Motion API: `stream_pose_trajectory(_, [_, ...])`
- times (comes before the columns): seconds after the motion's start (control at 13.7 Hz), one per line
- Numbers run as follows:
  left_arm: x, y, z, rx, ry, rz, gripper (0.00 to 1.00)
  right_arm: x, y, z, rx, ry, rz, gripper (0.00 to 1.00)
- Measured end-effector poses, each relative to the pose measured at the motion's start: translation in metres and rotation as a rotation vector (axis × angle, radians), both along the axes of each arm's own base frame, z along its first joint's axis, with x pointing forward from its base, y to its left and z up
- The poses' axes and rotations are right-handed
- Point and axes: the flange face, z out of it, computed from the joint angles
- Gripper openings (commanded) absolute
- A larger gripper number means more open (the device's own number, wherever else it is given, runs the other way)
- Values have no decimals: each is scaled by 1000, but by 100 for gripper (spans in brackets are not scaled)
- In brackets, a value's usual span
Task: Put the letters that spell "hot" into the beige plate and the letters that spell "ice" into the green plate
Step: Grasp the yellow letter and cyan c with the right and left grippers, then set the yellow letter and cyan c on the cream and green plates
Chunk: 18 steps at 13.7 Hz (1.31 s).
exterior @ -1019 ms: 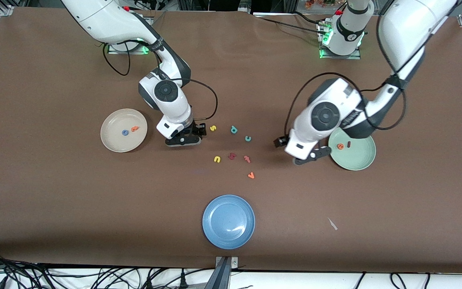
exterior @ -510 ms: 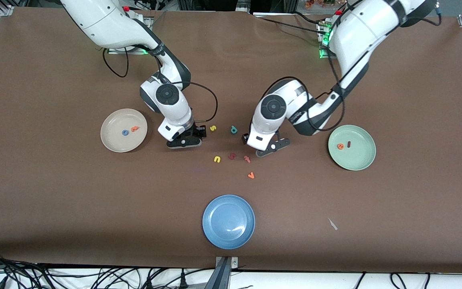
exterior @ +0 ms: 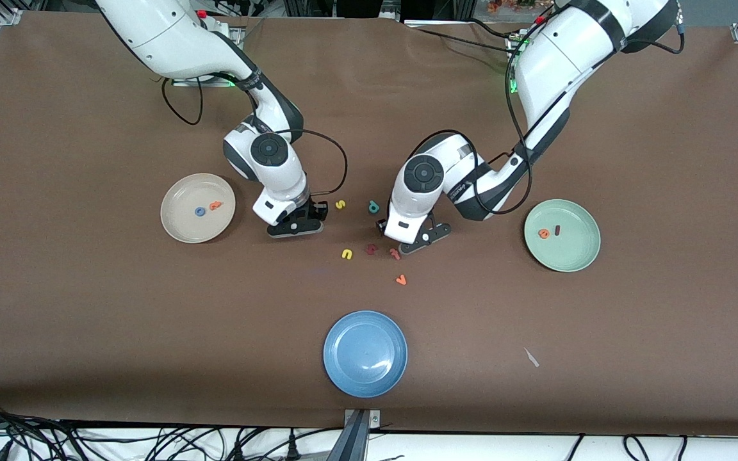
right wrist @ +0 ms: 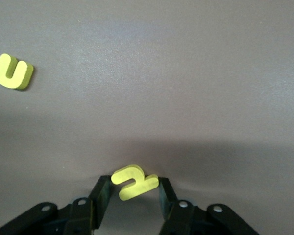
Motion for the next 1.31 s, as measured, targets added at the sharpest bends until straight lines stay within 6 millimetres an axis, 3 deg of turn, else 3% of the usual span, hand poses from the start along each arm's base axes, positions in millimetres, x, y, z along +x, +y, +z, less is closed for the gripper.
stream_pose_trajectory(0.15, [-3, -2, -7, 1, 10, -3, 71, 1, 1, 4, 1, -7, 2, 20])
stream_pose_trajectory(0.58, [-7, -6, -12, 3, 19, -5, 61, 9, -7, 5, -10, -21, 2, 19])
stream_pose_trajectory(0.73, [-10, -9, -14, 4, 22, -10, 57, 20, -17, 16, -40, -31, 7, 19])
stream_pose_trajectory(0.87, [-11, -10, -17, 5, 27, -11, 56, 27, -30, 42, -97, -29, 41, 19])
stream_pose_trajectory(1.09, [-12, -9, -21, 7, 32, -10, 56, 35, -76, 83, -175, -30, 118, 20])
stream_pose_trajectory(1.31, [-12, -8, -23, 9, 35, -9, 38, 26, -140, 98, -224, -7, 171, 20])
